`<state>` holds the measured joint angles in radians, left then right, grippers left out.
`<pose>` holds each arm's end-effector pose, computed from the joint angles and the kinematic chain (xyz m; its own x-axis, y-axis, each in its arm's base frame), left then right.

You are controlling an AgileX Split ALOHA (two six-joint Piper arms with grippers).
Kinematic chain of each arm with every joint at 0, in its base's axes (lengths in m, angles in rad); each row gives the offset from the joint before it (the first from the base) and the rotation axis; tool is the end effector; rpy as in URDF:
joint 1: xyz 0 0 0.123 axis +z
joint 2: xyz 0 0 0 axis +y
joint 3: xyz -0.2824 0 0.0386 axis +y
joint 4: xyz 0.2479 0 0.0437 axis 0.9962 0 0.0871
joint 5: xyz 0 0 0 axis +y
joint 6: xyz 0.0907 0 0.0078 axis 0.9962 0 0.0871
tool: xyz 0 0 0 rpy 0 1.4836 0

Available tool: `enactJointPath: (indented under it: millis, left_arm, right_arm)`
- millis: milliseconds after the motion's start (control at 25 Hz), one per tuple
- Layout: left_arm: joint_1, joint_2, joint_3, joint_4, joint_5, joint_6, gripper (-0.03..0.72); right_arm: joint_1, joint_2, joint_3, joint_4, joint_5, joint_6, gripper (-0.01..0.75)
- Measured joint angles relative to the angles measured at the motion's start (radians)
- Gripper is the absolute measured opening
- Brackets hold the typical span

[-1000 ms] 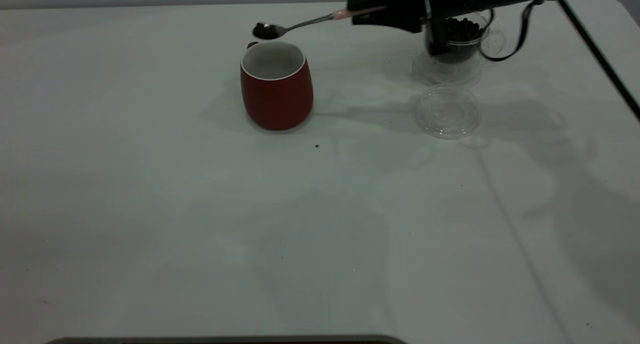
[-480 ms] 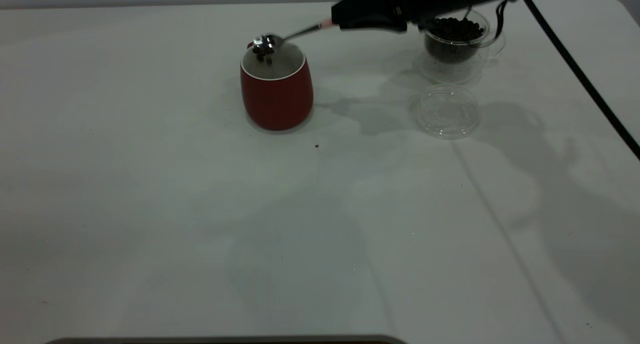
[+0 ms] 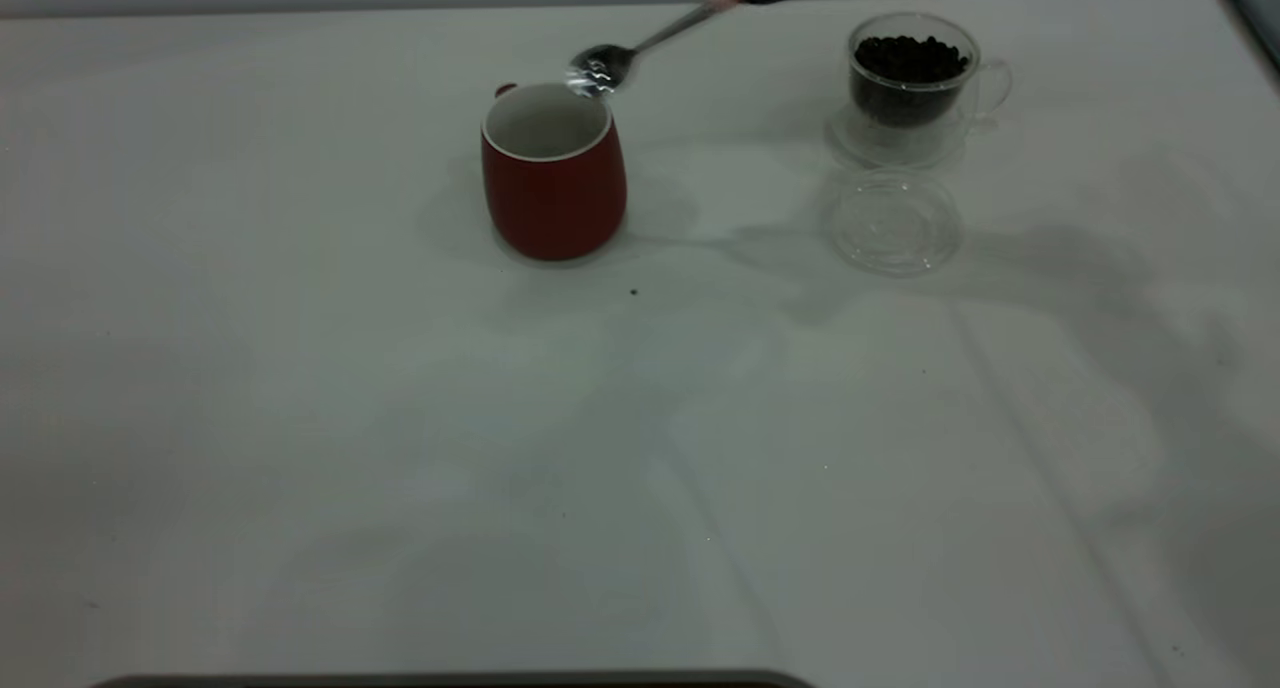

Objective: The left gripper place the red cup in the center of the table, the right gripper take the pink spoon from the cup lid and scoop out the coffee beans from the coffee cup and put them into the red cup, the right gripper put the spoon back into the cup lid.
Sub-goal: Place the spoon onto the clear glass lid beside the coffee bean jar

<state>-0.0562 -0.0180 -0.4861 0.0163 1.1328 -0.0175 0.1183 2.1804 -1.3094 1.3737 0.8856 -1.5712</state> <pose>-0.0091 0.0019 0.2675 -0.5150 0.0184 -0.8570 0.0381 0.9993 -0.0015 0.4063 0.1180 0.1206 -0.6641 -0.2764 -0.6947 -0.7049 0.5411 0.4586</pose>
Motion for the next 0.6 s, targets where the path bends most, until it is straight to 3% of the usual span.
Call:
enactJointPath:
  millis: [120, 280, 600]
  left_arm:
    - [0.0, 0.0, 0.0, 0.0, 0.0, 0.0, 0.587]
    - [0.0, 0.0, 0.0, 0.0, 0.0, 0.0, 0.587]
    - [0.0, 0.0, 0.0, 0.0, 0.0, 0.0, 0.587]
  right_arm:
    - [-0.107, -0.011, 0.033, -0.077, 0.055, 0.052, 0.099]
    - [-0.227, 0.015, 0.045, -0.138, 0.045, 0.143, 0.099]
    - [-0.341, 0.149, 0.046, -0.151, -0.002, 0.189, 0.099]
